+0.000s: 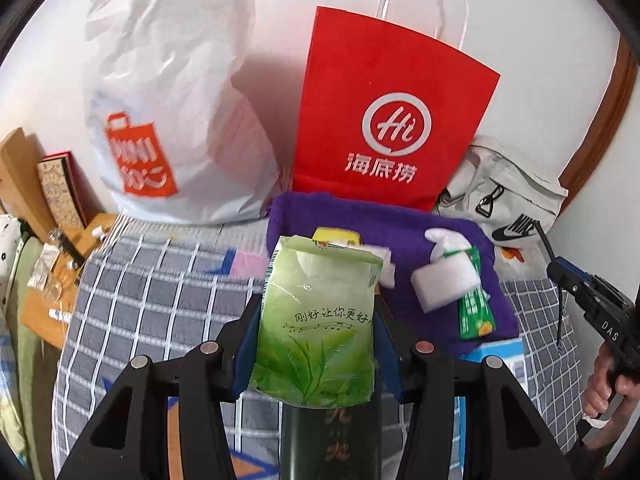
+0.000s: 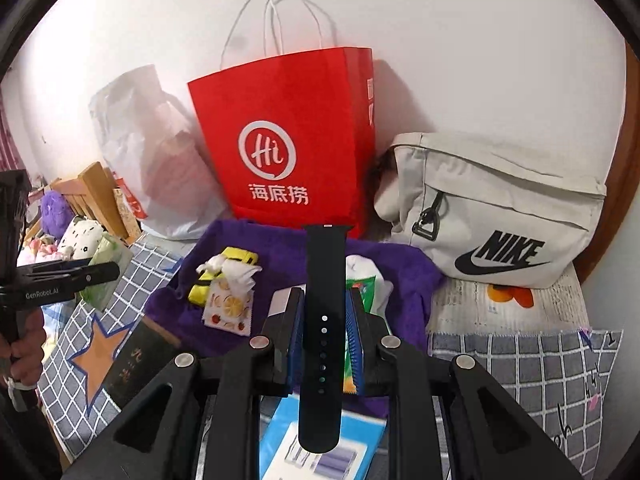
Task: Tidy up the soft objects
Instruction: 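Carry the green packet with the left tool while the right tool carries the strap to the towel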
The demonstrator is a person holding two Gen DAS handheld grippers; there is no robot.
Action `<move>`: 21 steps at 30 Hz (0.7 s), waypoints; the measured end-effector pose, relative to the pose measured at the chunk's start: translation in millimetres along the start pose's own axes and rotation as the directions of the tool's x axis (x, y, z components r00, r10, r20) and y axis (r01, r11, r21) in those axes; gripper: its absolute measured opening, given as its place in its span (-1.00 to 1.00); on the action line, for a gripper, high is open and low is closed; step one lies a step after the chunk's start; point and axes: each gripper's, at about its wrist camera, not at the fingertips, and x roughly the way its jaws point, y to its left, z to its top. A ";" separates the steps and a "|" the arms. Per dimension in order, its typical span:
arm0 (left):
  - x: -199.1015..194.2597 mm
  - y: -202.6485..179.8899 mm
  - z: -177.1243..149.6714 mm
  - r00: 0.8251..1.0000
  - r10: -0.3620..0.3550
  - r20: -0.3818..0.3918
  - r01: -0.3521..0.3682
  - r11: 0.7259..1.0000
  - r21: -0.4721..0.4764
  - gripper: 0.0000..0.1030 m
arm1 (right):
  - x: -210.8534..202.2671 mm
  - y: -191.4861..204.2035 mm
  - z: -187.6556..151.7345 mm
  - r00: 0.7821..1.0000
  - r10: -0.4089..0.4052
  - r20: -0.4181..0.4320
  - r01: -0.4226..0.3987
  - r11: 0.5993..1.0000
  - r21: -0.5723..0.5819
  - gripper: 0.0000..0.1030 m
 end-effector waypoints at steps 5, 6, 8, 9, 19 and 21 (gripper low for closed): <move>13.7 -10.5 20.2 1.000 -0.023 0.005 0.023 0.999 0.030 -0.04 | 15.1 -2.3 9.0 1.000 -0.013 -0.007 0.013 1.000 -0.006 -0.60; 16.9 -11.5 23.7 1.000 -0.027 0.001 0.027 0.999 0.031 -0.04 | 18.4 -2.6 10.7 1.000 -0.016 -0.011 0.016 1.000 -0.011 -0.60; 23.3 -12.5 30.4 0.999 -0.035 -0.002 0.035 0.999 0.026 -0.04 | 25.6 -4.4 12.1 1.000 -0.021 -0.017 0.021 1.000 -0.013 -0.60; 26.7 -13.5 32.6 0.999 -0.036 0.000 0.036 0.999 0.029 -0.03 | 31.3 -6.4 11.7 0.999 -0.020 -0.025 0.019 1.000 -0.009 -0.60; 80.5 -4.7 32.1 0.997 -0.051 -0.063 0.051 0.999 0.004 -0.03 | 79.3 -23.6 -2.0 0.989 -0.041 -0.140 0.043 0.999 0.011 -0.60; 88.8 -2.8 30.1 0.995 -0.063 -0.082 0.063 0.998 -0.003 -0.03 | 86.2 -24.1 -4.6 0.987 -0.032 -0.157 0.034 0.999 0.010 -0.60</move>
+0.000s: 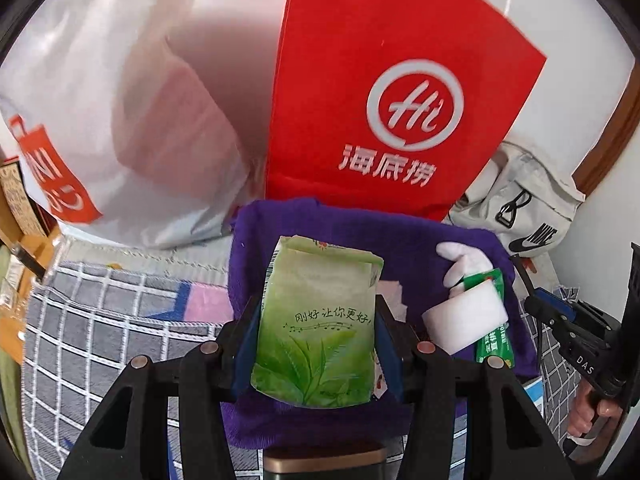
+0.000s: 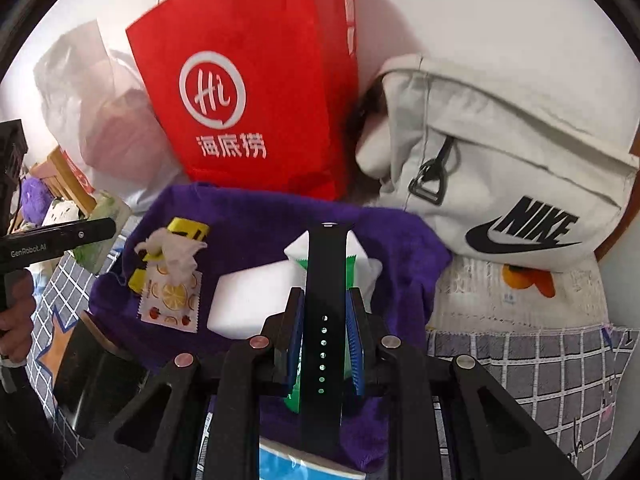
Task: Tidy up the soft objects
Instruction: 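Carry the green packet with the left tool while the right tool carries the strap to the towel, then release the green packet from the left tool while the right tool releases the strap on the towel, then move the left tool to the second black strap piece and grasp it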
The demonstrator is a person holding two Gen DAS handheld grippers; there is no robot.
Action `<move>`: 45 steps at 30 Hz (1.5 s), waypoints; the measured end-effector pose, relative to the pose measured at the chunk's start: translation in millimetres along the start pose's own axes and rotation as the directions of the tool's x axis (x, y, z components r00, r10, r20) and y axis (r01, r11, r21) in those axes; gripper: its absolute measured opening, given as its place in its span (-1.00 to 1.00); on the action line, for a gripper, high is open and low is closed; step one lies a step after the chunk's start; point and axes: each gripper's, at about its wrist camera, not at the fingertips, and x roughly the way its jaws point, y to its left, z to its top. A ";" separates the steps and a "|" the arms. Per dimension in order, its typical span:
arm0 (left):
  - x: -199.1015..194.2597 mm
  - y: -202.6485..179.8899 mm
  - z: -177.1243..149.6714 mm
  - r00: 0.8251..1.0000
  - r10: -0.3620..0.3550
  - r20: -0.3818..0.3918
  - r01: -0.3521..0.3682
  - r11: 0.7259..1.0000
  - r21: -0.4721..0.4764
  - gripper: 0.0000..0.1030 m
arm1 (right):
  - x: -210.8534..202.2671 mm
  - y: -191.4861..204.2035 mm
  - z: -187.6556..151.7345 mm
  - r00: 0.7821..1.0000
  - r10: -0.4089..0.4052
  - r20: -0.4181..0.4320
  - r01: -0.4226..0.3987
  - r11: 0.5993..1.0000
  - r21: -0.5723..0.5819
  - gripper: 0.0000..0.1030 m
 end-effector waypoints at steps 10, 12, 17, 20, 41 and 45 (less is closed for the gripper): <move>26.6 -0.2 -5.9 0.996 -0.032 -0.087 0.033 0.999 0.002 -0.03 | 23.4 -3.4 -4.5 0.999 0.000 -0.054 0.000 1.000 0.011 -0.60; 32.2 -1.5 -7.9 0.993 -0.041 -0.106 0.042 0.999 0.002 -0.03 | 25.8 -2.3 -4.8 0.998 0.002 -0.060 -0.002 1.000 0.006 -0.60; 38.4 -6.3 -11.6 0.990 -0.045 -0.133 0.049 0.999 0.024 0.02 | 33.0 -1.5 -6.0 0.997 -0.002 -0.079 0.002 1.000 0.000 -0.59; 40.7 -6.7 -11.4 0.989 -0.042 -0.141 0.046 0.999 0.024 0.17 | 34.5 -1.5 -6.6 0.997 -0.007 -0.082 0.007 1.000 -0.005 -0.59; -51.9 -20.2 -25.8 0.999 -0.046 -0.025 0.047 0.996 0.069 0.51 | -57.8 43.2 -18.1 0.993 -0.064 0.095 0.071 0.995 -0.070 0.27; -85.6 -21.8 -44.1 0.998 -0.057 0.014 0.055 0.996 0.069 0.51 | -85.4 54.6 -38.8 0.994 -0.042 0.101 0.049 0.996 -0.068 0.27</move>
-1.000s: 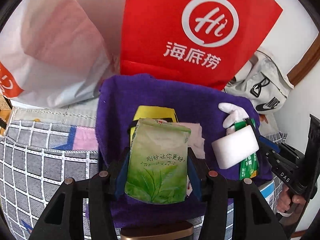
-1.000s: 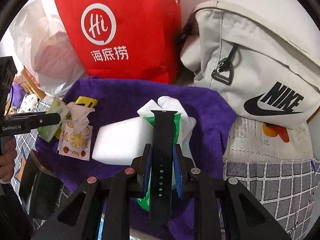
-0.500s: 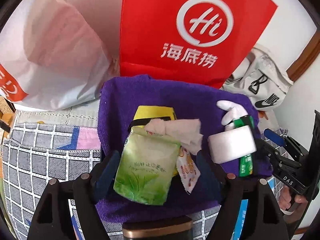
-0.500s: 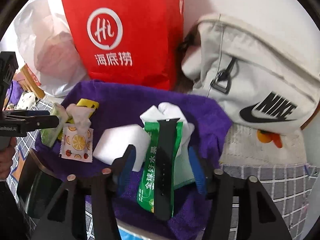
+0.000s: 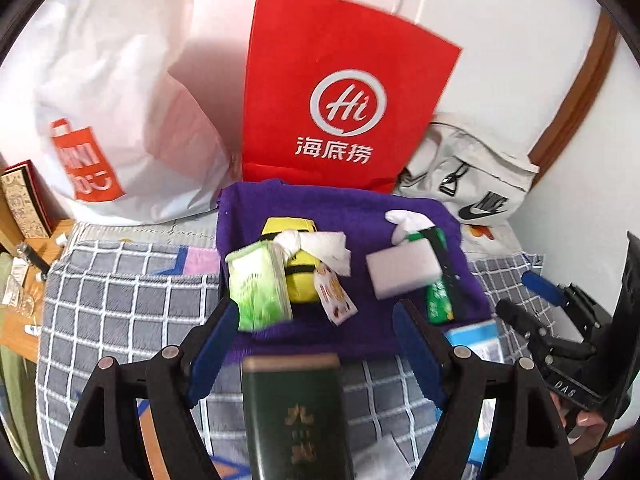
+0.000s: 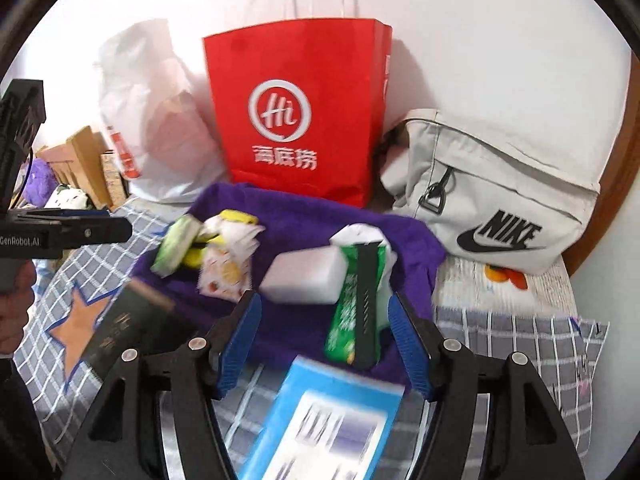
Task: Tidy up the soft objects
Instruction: 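Move the left tool to the second black strap piece and grasp it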
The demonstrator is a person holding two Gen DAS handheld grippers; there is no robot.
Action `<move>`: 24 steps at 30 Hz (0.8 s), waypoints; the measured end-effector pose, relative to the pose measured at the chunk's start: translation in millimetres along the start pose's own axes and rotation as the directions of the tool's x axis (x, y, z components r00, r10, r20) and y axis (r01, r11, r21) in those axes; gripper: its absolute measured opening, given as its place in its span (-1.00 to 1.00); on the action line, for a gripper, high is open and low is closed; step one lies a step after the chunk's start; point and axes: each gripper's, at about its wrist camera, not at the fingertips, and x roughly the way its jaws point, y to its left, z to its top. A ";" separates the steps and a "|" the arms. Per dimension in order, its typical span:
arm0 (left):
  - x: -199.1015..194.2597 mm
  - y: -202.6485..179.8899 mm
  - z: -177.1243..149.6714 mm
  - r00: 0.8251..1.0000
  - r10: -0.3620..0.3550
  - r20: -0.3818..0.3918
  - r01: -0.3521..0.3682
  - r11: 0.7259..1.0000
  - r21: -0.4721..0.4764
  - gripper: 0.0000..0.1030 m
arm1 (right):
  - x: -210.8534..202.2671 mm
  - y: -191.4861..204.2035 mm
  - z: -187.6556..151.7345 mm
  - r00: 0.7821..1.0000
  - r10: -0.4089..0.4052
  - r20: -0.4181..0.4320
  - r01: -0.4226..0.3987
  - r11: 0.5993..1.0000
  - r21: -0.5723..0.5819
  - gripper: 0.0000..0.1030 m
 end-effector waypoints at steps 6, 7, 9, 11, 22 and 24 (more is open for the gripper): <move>-42.5 -9.8 -30.5 0.998 -0.007 0.067 0.006 1.000 0.003 0.51 | -36.2 16.4 -31.2 0.997 0.073 -0.011 -0.072 0.996 0.043 0.27; -47.7 -10.5 -35.0 0.997 -0.006 0.077 0.006 1.000 0.003 0.51 | -39.0 19.1 -35.6 0.997 0.081 -0.018 -0.080 0.996 0.044 0.27; -61.0 -11.8 -49.5 0.994 -0.008 0.108 0.008 1.000 -0.004 0.51 | -47.5 25.6 -46.2 0.997 0.077 -0.023 -0.076 0.996 0.038 0.27; -67.1 -12.3 -60.0 0.995 -0.008 0.103 0.008 1.000 -0.005 0.51 | -57.2 32.2 -57.5 0.997 0.071 -0.022 -0.071 0.997 0.034 0.27; -56.8 -15.1 -140.5 1.000 -0.020 0.009 0.021 1.000 -0.022 0.48 | -81.1 42.3 -114.4 0.989 0.145 -0.036 -0.140 0.983 0.117 0.27; -52.4 -15.7 -154.0 1.000 -0.023 0.000 0.023 0.999 -0.026 0.48 | -83.7 43.1 -122.2 0.987 0.154 -0.036 -0.149 0.981 0.128 0.27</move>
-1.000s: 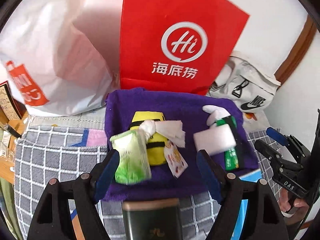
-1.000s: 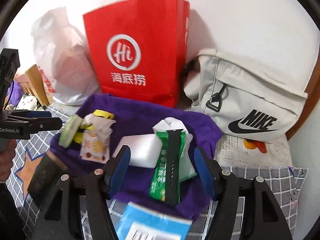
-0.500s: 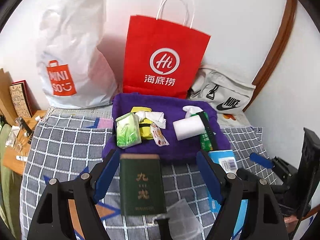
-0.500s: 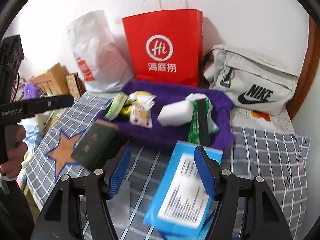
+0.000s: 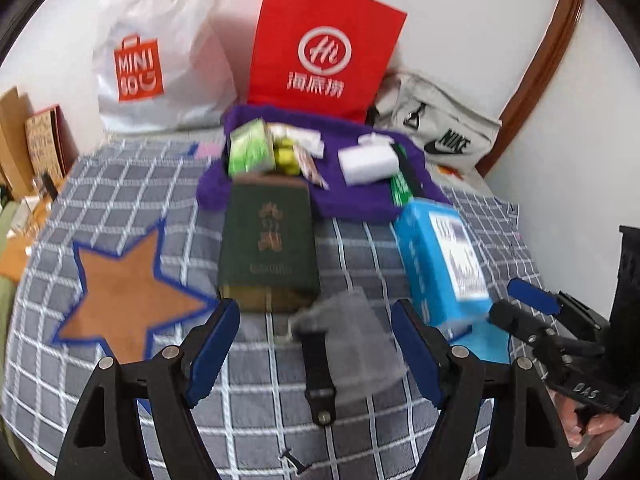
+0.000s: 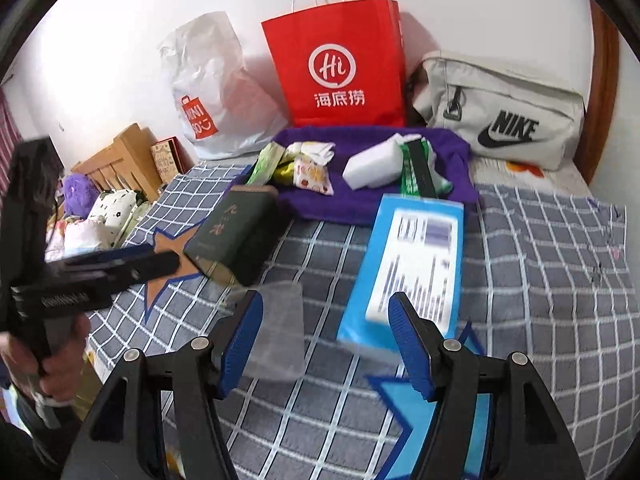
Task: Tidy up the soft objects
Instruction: 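Move the left tool to the second black strap piece and grasp it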
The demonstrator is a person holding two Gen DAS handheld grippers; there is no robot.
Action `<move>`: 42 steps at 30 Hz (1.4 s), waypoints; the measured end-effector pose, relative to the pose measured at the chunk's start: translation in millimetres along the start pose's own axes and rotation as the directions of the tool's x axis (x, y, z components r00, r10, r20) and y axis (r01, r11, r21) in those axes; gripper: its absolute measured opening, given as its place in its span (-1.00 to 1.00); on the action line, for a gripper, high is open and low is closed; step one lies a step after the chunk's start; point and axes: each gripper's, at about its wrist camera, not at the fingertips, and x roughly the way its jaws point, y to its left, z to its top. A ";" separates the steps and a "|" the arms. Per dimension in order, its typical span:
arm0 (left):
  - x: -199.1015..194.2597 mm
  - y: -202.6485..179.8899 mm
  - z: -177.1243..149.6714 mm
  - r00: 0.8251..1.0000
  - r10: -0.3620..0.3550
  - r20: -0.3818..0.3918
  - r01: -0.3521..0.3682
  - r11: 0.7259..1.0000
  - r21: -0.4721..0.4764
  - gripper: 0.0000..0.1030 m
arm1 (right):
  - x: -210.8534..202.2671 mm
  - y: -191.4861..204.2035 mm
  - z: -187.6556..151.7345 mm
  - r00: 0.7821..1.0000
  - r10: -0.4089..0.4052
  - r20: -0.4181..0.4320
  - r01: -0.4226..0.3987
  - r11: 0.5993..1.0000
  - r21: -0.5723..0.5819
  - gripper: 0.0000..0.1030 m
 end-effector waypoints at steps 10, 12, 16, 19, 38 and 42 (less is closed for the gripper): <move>38.3 -7.8 -51.2 0.998 0.019 -0.057 -0.017 0.999 0.043 0.28 | -4.7 6.7 -46.4 0.999 0.031 0.016 -0.030 0.999 -0.023 0.27; 49.0 -8.1 -55.3 0.996 0.022 -0.088 -0.018 0.999 0.041 0.14 | -5.1 6.7 -48.9 0.999 0.029 0.020 -0.029 0.999 -0.022 0.27; 59.6 -7.9 -56.8 0.995 0.024 -0.092 -0.021 0.999 0.036 -0.05 | -3.8 7.0 -54.2 1.000 0.007 0.026 -0.006 0.999 -0.040 0.27; 66.9 -12.2 -57.9 0.994 0.038 -0.107 -0.032 0.998 0.062 -0.24 | -1.1 5.5 -57.1 1.000 0.002 0.025 -0.001 0.999 -0.041 0.27; 77.1 -19.2 -57.5 0.989 0.138 -0.053 -0.129 0.981 0.144 -0.61 | 16.1 2.0 -68.7 0.999 0.048 -0.025 -0.049 0.999 -0.023 0.27; 67.5 -8.8 -57.2 0.990 0.124 -0.061 -0.116 0.985 0.124 -0.61 | 25.9 10.6 -70.6 0.997 0.063 -0.054 -0.065 0.997 -0.035 0.27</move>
